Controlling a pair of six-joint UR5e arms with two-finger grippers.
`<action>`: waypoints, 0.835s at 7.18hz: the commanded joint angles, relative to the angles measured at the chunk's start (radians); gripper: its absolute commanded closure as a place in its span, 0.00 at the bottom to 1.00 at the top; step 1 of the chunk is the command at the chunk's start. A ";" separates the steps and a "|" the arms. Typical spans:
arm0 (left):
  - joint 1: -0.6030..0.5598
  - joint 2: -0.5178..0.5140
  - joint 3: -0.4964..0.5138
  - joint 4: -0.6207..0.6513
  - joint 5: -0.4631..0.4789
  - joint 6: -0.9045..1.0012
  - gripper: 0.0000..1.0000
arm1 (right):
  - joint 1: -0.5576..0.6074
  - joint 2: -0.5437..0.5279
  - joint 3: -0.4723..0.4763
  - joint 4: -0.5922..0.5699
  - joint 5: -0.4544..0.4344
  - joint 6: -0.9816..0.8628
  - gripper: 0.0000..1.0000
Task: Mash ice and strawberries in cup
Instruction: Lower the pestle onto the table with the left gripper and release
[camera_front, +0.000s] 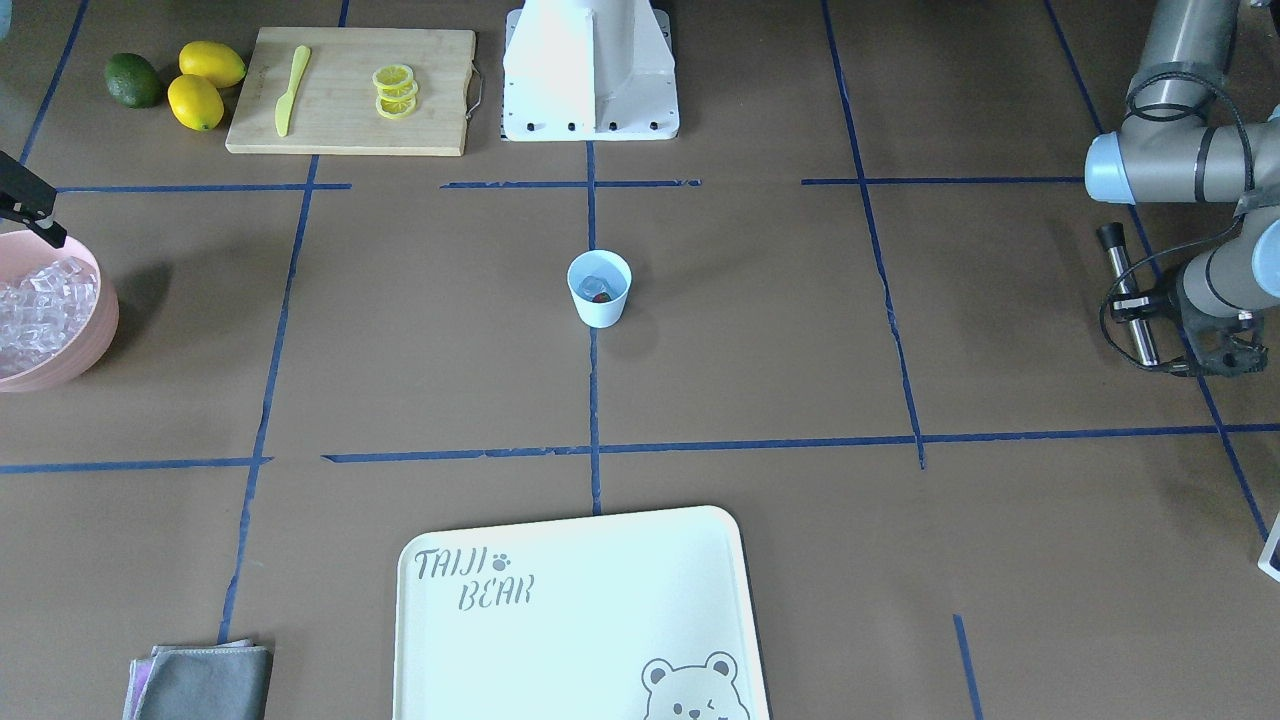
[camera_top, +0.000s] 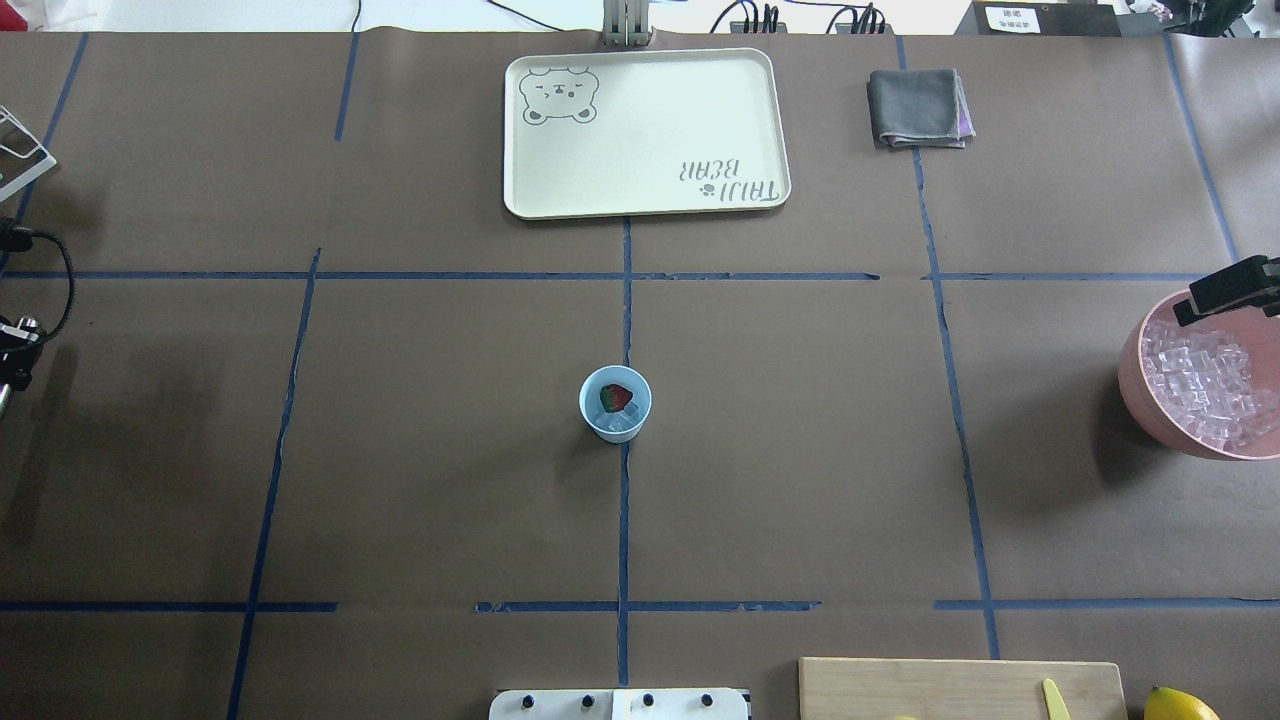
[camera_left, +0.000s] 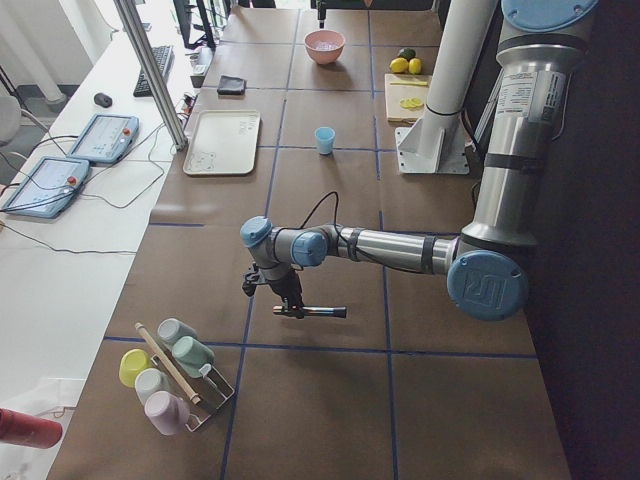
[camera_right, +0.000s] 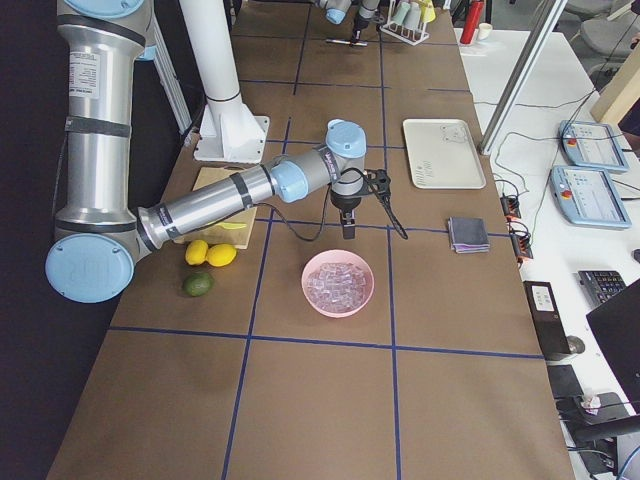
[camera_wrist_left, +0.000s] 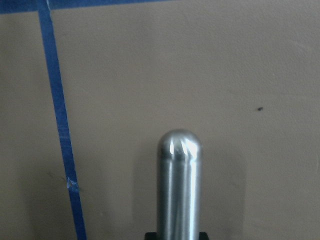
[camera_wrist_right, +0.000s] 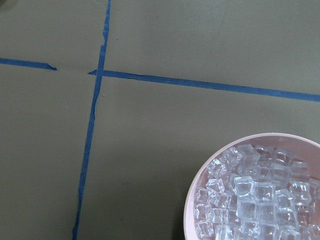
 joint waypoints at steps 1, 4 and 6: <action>0.001 -0.006 0.008 -0.002 0.000 0.002 0.97 | 0.000 0.000 0.001 0.000 0.000 0.000 0.01; 0.001 -0.015 0.039 -0.010 0.002 -0.007 0.89 | 0.000 0.000 0.001 0.000 0.000 0.000 0.01; 0.001 -0.015 0.040 -0.010 0.002 -0.009 0.85 | 0.000 0.000 0.007 0.000 0.000 0.000 0.01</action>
